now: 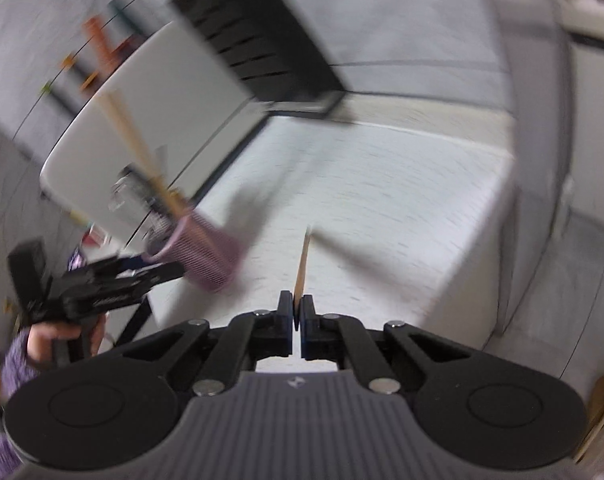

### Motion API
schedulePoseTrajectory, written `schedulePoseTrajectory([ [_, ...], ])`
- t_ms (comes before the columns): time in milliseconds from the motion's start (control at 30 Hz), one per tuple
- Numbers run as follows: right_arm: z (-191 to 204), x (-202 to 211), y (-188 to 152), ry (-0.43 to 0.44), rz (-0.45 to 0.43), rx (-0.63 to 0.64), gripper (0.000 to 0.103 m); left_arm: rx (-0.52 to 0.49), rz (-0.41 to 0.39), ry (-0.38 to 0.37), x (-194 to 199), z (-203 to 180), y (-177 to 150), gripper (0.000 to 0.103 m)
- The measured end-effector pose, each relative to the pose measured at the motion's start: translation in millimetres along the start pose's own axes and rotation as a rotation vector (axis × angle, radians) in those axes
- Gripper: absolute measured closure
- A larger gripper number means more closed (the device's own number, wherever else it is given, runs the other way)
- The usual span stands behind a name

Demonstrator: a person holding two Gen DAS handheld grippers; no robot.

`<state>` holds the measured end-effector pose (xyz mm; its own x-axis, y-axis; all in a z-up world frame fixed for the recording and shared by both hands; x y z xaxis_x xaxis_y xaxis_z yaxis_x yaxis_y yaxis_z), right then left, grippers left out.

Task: Organize utensils
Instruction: 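Carry the spatula over the pink cup and lower it in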

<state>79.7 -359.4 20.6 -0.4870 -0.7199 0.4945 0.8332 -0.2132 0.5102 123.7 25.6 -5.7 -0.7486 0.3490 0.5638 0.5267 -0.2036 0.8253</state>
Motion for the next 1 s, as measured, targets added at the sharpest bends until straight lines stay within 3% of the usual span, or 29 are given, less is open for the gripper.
schedulePoseTrajectory([
  [133,42.3,-5.4,12.1,0.018,0.008,0.135,0.103,0.001,-0.005,-0.002,1.7,0.8,0.2,0.025],
  [500,135.2,2.5,47.8,0.078,-0.073,0.406,0.103,-0.004,-0.023,-0.013,7.8,0.5,0.5,0.025],
  [767,183.8,25.3,69.0,0.098,-0.157,0.525,0.103,0.003,-0.038,-0.032,10.9,2.1,1.5,0.025],
  [1000,203.6,4.7,72.3,0.104,-0.156,0.562,0.103,0.01,-0.041,-0.038,12.1,3.3,1.1,0.025],
])
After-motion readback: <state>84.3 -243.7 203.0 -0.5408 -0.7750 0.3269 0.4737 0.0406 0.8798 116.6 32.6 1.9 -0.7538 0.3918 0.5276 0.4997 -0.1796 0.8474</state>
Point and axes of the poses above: each gripper's, at about its wrist camera, not at the fingertips, and x roughly against the way its jaws point, z to its left, y to its top, the point moved 1 cm from there along -x, roughly the way its jaws point, and after that the axes turned 12 degrees about -z, right-handed, at the moved point
